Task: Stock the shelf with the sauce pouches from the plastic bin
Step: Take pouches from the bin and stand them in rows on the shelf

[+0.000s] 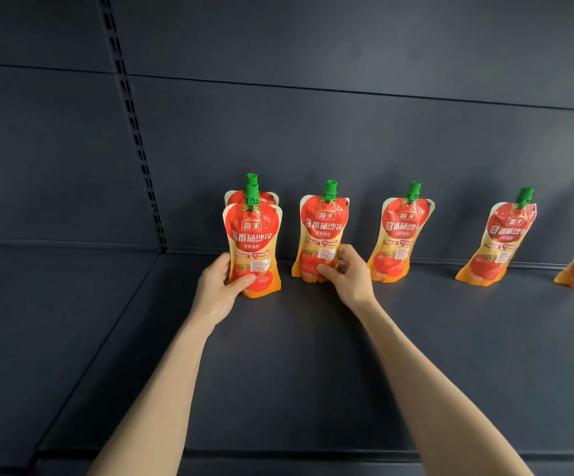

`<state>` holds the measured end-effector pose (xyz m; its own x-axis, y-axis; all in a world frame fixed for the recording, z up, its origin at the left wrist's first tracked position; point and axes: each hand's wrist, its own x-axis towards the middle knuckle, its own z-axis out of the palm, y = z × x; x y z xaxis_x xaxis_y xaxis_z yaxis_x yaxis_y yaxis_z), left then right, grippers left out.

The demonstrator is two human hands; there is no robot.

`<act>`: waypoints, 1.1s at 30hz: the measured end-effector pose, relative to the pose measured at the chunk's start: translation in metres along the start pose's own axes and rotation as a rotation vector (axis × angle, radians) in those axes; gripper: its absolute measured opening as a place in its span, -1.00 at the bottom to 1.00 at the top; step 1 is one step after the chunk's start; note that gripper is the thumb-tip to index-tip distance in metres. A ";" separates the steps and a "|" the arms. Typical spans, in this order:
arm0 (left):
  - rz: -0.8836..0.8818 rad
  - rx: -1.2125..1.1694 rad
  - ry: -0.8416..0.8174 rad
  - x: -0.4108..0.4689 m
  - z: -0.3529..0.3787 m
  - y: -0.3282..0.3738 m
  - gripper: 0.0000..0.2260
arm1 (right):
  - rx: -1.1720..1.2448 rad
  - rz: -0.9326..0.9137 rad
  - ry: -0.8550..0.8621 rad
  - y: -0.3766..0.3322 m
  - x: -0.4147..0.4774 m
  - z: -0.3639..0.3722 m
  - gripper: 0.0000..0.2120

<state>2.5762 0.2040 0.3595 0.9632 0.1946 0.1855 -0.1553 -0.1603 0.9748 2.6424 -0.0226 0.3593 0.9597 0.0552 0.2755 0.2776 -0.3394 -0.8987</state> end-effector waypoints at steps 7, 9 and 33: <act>-0.047 0.020 -0.020 0.002 -0.001 -0.002 -0.68 | 0.101 0.064 -0.043 0.001 0.003 0.001 -0.61; -0.055 0.062 -0.011 0.003 0.000 -0.005 -0.66 | 0.210 0.085 -0.028 -0.004 0.005 0.002 -0.59; -0.024 0.110 0.015 0.003 0.000 -0.006 -0.64 | 0.168 0.074 -0.039 -0.002 0.009 0.002 -0.65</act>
<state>2.5802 0.2054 0.3547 0.9628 0.2142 0.1645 -0.1060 -0.2608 0.9596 2.6503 -0.0191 0.3631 0.9779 0.0731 0.1957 0.2060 -0.1827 -0.9613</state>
